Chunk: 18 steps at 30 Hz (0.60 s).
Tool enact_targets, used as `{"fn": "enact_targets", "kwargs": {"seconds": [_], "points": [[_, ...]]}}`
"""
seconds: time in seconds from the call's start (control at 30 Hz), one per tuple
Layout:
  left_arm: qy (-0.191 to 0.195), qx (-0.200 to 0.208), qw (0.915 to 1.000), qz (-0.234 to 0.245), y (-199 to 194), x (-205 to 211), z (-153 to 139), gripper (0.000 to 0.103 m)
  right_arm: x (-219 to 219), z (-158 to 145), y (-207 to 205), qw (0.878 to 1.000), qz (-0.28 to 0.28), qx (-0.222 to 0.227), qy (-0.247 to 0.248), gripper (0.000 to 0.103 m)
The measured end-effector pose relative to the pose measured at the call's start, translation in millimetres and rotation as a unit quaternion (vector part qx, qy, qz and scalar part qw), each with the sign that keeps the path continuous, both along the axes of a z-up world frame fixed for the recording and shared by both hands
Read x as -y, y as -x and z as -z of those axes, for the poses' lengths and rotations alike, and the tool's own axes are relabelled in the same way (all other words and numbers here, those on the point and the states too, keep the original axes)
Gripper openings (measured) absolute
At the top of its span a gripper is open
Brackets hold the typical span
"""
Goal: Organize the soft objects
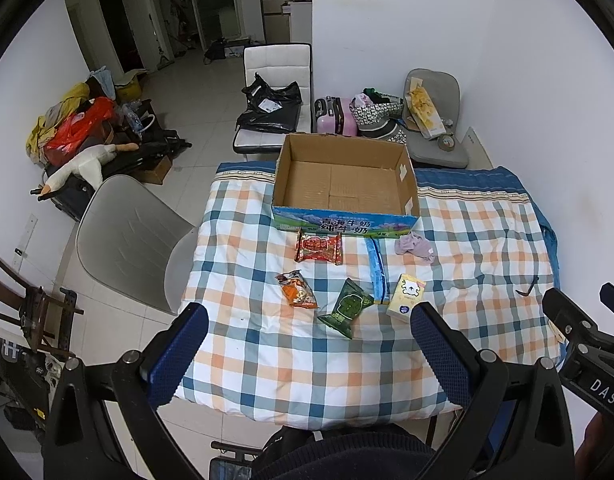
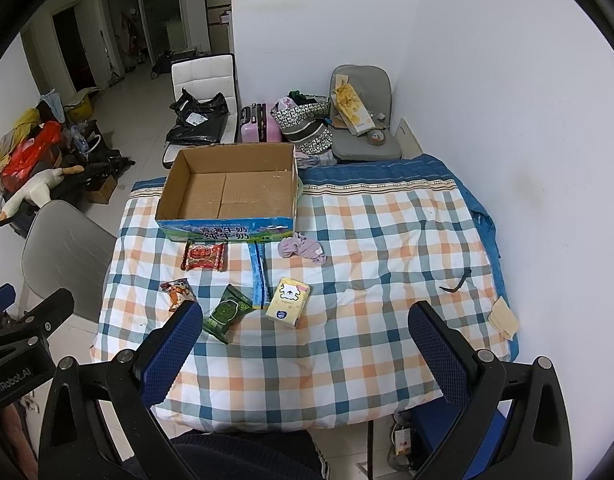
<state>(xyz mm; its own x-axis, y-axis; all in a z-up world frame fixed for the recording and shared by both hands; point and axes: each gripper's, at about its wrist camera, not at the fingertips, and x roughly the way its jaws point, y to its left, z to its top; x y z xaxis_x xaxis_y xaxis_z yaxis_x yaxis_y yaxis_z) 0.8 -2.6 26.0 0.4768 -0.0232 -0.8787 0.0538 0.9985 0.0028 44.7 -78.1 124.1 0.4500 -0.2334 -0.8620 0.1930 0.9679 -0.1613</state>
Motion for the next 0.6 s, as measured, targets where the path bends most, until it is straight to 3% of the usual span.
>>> {"fn": "enact_targets", "kwargs": {"seconds": [0.6], "points": [[0.001,0.004,1.0000,-0.001,6,5,-1,0.103,-9,-11,-4,1.000,0.001,0.011,0.001,0.103]]}}
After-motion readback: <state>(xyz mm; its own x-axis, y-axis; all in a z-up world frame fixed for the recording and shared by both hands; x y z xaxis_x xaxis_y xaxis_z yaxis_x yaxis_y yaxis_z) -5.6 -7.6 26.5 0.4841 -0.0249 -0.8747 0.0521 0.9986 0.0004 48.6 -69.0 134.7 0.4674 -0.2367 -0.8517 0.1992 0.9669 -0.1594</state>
